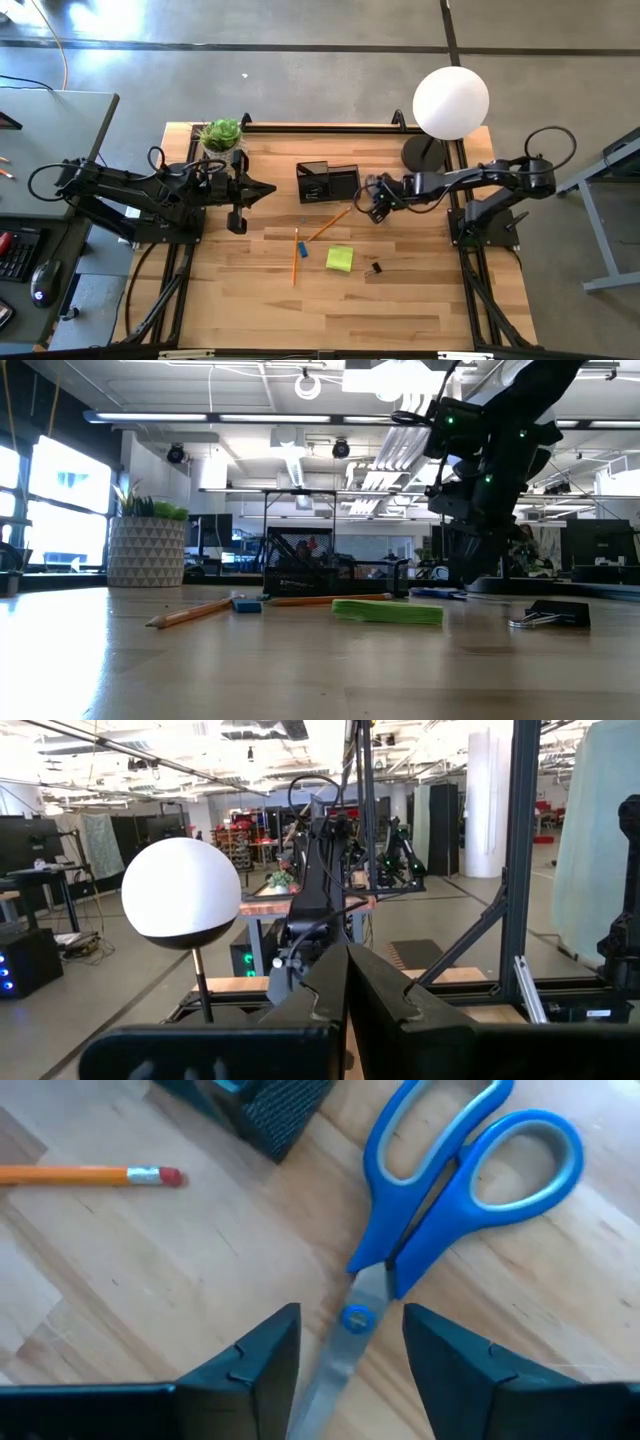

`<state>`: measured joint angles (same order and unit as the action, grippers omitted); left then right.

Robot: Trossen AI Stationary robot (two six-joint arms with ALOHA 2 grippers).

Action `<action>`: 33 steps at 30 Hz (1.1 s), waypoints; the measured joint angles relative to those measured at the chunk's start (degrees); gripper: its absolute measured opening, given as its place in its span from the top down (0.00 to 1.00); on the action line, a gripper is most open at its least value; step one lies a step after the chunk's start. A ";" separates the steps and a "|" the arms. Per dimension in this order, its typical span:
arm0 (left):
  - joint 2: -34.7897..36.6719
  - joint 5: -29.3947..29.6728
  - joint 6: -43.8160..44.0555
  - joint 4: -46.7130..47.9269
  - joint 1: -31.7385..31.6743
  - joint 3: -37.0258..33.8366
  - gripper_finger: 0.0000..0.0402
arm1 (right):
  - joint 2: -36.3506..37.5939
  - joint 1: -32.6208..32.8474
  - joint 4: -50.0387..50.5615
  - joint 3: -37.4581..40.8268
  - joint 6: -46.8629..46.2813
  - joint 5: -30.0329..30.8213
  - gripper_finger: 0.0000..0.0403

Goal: Pick and place office supplies into organizer
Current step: Put the blue scissors into the black desk organizer

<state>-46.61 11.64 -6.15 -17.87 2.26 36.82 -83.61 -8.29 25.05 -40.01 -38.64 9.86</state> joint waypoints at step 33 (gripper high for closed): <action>-0.02 0.02 0.07 -0.38 0.00 0.00 1.00 | -4.12 0.14 -0.72 0.07 2.66 -1.97 0.90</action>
<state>-46.63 11.66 -6.09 -18.25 2.26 36.82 -87.73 -8.15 24.33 -39.94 -35.99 7.89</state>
